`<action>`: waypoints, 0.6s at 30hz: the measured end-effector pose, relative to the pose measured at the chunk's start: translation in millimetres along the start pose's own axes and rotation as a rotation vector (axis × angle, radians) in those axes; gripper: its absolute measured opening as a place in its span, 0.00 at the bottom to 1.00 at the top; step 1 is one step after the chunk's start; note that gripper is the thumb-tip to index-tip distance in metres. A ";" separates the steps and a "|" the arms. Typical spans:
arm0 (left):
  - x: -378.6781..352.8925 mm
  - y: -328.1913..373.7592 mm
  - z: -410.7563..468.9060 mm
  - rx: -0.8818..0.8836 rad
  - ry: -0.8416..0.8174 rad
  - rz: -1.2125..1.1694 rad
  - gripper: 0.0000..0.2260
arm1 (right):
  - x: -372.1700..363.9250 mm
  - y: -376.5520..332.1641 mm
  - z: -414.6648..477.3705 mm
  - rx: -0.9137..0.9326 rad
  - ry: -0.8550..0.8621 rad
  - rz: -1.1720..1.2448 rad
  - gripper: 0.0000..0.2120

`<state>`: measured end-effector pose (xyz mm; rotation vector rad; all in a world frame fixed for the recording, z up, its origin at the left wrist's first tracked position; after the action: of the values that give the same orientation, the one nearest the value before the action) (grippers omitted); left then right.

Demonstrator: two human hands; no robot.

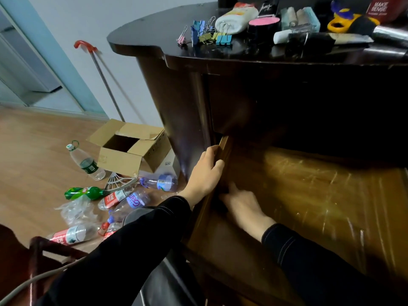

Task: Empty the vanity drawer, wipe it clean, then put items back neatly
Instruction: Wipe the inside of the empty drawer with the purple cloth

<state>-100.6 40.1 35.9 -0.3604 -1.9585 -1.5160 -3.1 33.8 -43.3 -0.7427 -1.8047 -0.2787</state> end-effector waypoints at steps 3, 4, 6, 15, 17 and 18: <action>-0.7 -4.1 2.0 -0.004 0.004 0.041 0.23 | -12.9 -4.8 -2.7 0.035 -0.078 0.016 0.22; -1.2 -4.4 2.6 -0.009 0.007 0.065 0.22 | -11.6 0.1 -2.6 0.013 -0.084 0.042 0.25; 0.0 -4.8 2.2 -0.012 0.022 0.091 0.20 | -3.6 11.5 -0.6 -0.045 -0.055 0.106 0.30; 4.2 -5.7 1.7 0.010 0.049 0.064 0.13 | -25.8 -11.7 -18.3 0.135 -0.058 0.082 0.33; 4.5 -6.4 0.9 0.017 0.062 0.057 0.12 | -14.2 9.5 -9.8 0.008 -0.038 0.112 0.33; 4.6 -6.6 0.8 0.019 0.066 0.056 0.12 | -6.6 17.5 -7.2 -0.050 -0.014 0.114 0.32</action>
<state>-108.1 38.1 33.6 -0.3501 -1.8948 -1.4546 14.4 41.3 -49.6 -0.8813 -1.7661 -0.2441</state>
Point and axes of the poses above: each hand's wrist, its own z-axis towards the middle knuckle, its own x-axis out of the back of the hand, y = z × x, the point moved 10 cm from there along z, towards the middle knuckle, and after that the axes turned 11 degrees about -y, right-handed, at the moved point
